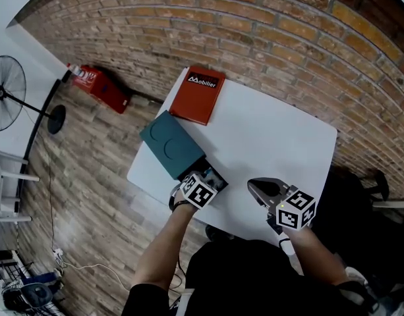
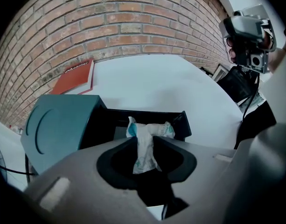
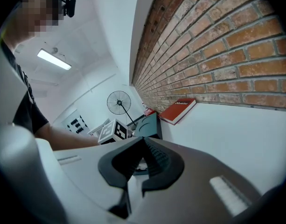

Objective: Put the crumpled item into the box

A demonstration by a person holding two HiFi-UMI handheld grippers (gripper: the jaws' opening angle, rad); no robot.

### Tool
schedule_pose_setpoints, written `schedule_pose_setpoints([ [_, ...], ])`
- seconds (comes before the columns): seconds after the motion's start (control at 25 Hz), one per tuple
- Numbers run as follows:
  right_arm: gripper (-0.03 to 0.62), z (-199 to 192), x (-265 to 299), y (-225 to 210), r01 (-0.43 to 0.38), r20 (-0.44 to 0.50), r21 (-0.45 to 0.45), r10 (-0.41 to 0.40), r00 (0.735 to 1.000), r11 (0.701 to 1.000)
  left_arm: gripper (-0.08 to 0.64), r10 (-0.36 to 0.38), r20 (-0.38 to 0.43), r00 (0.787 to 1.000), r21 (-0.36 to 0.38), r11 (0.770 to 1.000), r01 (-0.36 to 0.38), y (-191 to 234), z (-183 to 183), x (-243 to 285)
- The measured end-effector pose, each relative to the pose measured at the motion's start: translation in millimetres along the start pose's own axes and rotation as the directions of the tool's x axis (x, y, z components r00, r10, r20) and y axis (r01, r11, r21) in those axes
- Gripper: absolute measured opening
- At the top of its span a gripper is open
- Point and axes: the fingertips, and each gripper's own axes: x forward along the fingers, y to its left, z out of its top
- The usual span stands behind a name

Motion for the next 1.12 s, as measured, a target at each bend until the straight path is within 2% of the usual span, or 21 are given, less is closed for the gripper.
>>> schedule_pose_setpoints([
  [0.12, 0.000, 1.7, -0.4, 4.8, 0.000, 0.003, -0.007, 0.000, 1.000, 1.000, 0.073, 0.013, 0.031, 0.999, -0.017, 1.000, -0.012, -2.1, 0.3, -5.6],
  [0.28, 0.001, 5.8, 1.3, 17.5, -0.010, 0.004, -0.031, 0.010, 1.000, 0.999, 0.067, 0.048, 0.097, 0.994, -0.045, 0.998, -0.044, -0.2, 3.7, -27.2],
  [0.56, 0.001, 13.9, 10.7, 50.0, -0.032, 0.015, -0.091, 0.034, 0.999, 0.995, 0.066, 0.099, 0.241, 0.966, -0.105, 0.992, -0.075, 5.0, 7.8, -88.5],
  [0.76, 0.000, 27.7, 16.0, 81.2, -0.036, 0.043, -0.153, 0.043, 0.998, 0.988, 0.066, 0.138, 0.355, 0.925, -0.163, 0.983, -0.085, 2.2, -4.0, -144.9],
  [0.92, 0.000, 36.8, 17.6, 102.7, -0.031, 0.068, -0.195, 0.045, 0.997, 0.980, 0.066, 0.185, 0.437, 0.880, -0.205, 0.973, -0.102, -0.5, -21.0, -188.8],
  [1.12, 0.000, 37.6, 26.9, 129.4, -0.047, 0.045, -0.249, 0.060, 0.997, 0.967, 0.067, 0.243, 0.493, 0.835, -0.279, 0.954, -0.112, 3.9, -50.0, -228.1],
])
